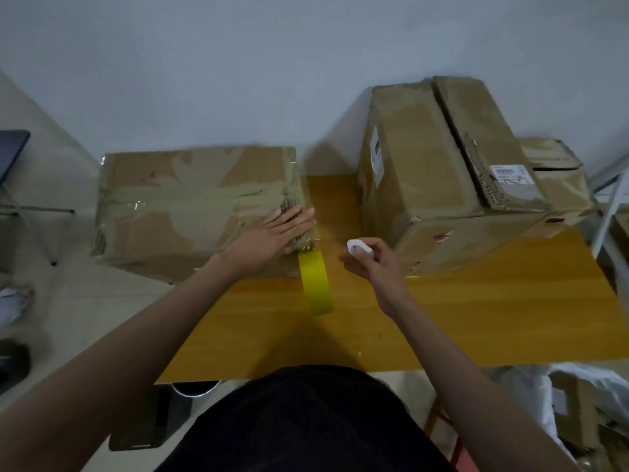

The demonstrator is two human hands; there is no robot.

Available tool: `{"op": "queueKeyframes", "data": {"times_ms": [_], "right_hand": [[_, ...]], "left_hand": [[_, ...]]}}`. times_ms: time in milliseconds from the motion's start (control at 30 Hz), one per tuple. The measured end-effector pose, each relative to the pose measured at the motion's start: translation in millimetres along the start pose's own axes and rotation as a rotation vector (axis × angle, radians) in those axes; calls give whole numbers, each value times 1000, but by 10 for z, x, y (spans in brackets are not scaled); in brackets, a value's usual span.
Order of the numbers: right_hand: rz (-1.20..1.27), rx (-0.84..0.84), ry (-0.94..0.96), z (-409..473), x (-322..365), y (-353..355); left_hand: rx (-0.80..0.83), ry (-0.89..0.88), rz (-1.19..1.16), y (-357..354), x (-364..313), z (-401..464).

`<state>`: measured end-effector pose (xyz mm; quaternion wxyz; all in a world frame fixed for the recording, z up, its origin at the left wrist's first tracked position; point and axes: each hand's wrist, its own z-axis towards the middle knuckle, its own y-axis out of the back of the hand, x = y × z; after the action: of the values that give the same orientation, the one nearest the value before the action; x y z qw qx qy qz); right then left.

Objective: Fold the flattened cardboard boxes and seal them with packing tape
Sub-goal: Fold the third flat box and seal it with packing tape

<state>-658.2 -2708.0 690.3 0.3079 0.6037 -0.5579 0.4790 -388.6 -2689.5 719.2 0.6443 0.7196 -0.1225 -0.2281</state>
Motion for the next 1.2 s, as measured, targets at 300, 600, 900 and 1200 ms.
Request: {"op": "queueKeyframes", "data": {"times_ms": [300, 600, 900, 1200], "right_hand": [[-237, 119, 142, 125, 233, -287], [-628, 342, 494, 212, 453, -491], [-898, 461, 586, 400, 481, -592], [-875, 453, 580, 362, 529, -578]], "left_hand": [[-123, 157, 0, -187, -164, -59], [-296, 403, -177, -172, -337, -105], [-524, 534, -188, -91, -813, -305], [-409, 1045, -1252, -295, -1115, -131]]}}
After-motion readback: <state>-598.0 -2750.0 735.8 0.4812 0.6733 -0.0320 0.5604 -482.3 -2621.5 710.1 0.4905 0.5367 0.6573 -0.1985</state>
